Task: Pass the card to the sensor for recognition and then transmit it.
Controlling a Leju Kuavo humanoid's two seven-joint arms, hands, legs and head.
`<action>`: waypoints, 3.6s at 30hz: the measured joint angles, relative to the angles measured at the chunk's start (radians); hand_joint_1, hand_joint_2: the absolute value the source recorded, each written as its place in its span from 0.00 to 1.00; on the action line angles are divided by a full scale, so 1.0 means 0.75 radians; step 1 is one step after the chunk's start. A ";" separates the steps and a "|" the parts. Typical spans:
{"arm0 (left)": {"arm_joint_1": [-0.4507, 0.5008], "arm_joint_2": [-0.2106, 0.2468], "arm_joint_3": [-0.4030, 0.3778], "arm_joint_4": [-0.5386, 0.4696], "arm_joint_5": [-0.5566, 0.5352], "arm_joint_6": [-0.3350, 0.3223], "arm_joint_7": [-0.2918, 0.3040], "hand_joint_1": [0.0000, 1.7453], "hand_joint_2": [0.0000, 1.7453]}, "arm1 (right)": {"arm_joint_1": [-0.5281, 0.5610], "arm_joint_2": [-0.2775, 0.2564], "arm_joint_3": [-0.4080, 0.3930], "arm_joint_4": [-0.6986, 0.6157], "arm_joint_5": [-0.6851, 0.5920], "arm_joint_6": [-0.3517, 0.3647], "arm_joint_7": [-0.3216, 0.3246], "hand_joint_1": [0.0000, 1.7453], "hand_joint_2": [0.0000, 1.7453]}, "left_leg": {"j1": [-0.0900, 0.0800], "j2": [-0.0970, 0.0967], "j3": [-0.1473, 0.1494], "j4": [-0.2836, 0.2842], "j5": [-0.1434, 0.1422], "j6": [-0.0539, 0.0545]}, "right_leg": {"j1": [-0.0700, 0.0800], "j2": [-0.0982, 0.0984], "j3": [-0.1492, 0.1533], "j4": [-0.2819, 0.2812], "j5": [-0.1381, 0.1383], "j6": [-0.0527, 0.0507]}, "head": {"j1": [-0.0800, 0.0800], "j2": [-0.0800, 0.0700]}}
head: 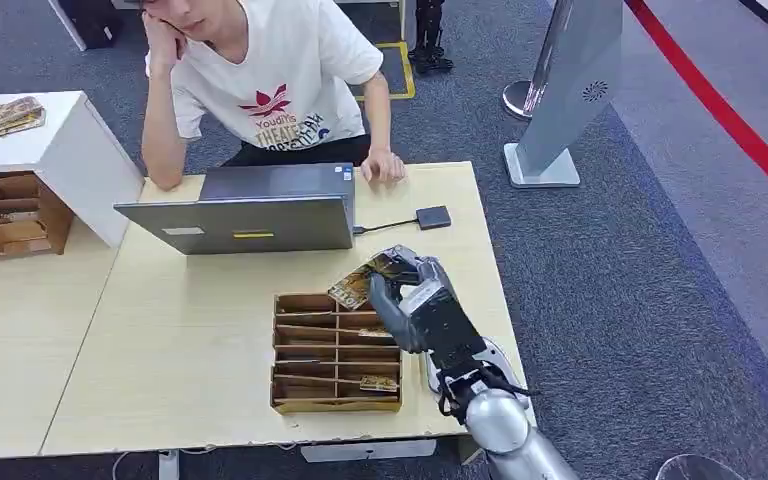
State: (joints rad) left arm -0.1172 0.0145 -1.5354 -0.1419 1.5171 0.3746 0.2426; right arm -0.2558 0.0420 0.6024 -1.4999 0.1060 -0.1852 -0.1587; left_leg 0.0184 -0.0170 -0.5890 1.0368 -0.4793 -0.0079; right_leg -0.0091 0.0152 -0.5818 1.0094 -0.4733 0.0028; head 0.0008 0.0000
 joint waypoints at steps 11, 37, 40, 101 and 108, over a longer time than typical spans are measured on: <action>0.008 -0.001 0.012 -0.001 0.008 0.030 -0.029 0.00 1.00 | 0.151 -0.020 -0.156 -0.154 -0.357 0.081 0.003 1.00 1.00 | 0.000 0.000 0.001 0.000 0.000 0.000 | 0.000 0.000 0.000 0.000 0.000 0.000 | -0.001 0.000; 0.030 -0.008 0.136 0.000 0.007 0.029 -0.048 0.00 1.00 | 0.532 -0.322 -0.283 -0.315 0.149 0.046 0.106 1.00 1.00 | 0.000 0.000 0.000 0.000 -0.002 0.002 | 0.000 0.000 0.001 -0.001 0.000 0.001 | -0.001 0.000; 0.029 -0.008 0.136 0.000 0.005 0.026 -0.047 0.00 1.00 | 0.496 -0.323 -0.252 -0.266 0.224 0.042 0.129 1.00 1.00 | 0.000 0.000 0.000 0.000 -0.001 0.001 | 0.000 -0.001 0.001 -0.001 0.000 0.001 | -0.001 0.000; 0.014 -0.006 0.085 0.000 0.003 -0.014 -0.021 0.00 1.00 | -0.004 -0.180 -0.142 0.562 0.837 0.041 0.356 1.00 1.00 | 0.000 0.000 0.002 0.000 0.001 0.001 | 0.000 -0.001 0.002 0.000 0.001 0.000 | -0.001 0.000; 0.014 -0.006 0.080 0.000 0.004 -0.014 -0.016 0.00 1.00 | -0.027 -0.180 -0.130 0.612 0.887 0.023 0.361 1.00 1.00 | 0.000 0.000 0.004 0.000 0.001 0.001 | 0.000 -0.001 0.004 0.000 0.001 0.000 | -0.001 0.000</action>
State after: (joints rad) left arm -0.1066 0.0099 -1.4755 -0.1423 1.5198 0.3639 0.2308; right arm -0.2758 -0.0927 0.5047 -1.0407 0.7709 -0.1682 0.1118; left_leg 0.0183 -0.0171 -0.5861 1.0369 -0.4786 -0.0071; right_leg -0.0091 0.0147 -0.5787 1.0092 -0.4728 0.0027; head 0.0004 0.0000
